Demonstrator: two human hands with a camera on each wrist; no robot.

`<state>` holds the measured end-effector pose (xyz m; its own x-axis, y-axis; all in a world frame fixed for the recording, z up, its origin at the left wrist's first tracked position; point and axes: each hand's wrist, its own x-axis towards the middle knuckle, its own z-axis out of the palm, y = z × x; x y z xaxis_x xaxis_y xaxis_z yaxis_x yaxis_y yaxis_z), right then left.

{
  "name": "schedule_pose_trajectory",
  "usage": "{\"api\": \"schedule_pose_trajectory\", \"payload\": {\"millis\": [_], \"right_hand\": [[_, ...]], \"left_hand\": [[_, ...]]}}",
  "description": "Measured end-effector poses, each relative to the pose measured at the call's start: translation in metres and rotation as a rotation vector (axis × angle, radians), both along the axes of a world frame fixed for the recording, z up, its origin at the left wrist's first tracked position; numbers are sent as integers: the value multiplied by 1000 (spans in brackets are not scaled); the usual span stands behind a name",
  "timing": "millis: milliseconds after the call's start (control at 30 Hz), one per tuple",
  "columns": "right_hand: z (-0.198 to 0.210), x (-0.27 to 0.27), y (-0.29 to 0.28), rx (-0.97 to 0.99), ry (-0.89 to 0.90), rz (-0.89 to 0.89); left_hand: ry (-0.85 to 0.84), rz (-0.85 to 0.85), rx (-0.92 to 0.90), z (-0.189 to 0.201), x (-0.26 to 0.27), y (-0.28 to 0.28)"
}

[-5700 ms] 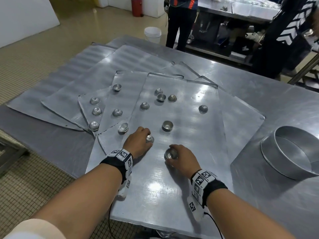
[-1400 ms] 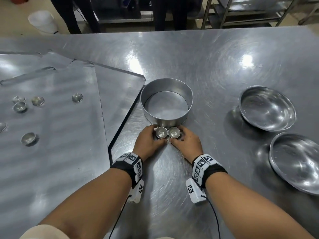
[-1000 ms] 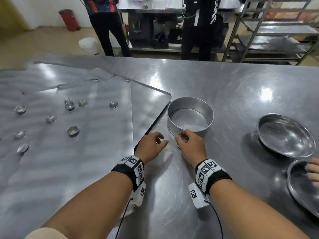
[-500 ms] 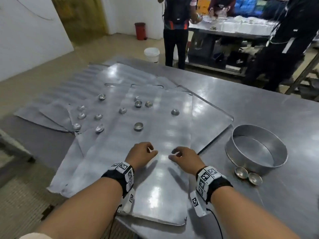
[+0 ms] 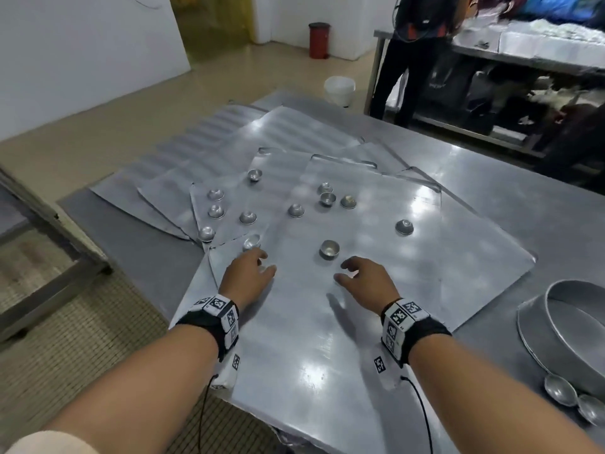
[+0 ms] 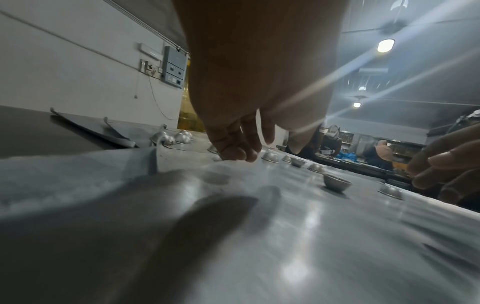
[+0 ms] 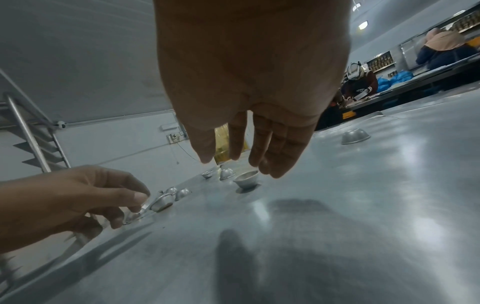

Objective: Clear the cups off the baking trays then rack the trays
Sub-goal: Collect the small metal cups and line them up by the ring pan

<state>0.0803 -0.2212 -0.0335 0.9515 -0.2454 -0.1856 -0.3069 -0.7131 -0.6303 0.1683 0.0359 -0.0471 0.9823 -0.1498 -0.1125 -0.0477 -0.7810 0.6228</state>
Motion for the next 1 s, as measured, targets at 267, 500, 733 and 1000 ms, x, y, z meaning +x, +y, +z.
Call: {"api": "schedule_pose_trajectory", "payload": {"millis": [267, 500, 733, 1000], "right_hand": [[-4, 57, 5, -39, 3, -27], [-13, 86, 6, -59, 60, -6], [-30, 98, 8, -42, 108, -7], [-37, 101, 10, -87, 137, 4]], "left_hand": [[-26, -15, 54, -1, 63, 27], [116, -76, 52, -8, 88, 26], [107, -97, 24, -18, 101, 27], [104, -121, 58, -24, 106, 27]]}}
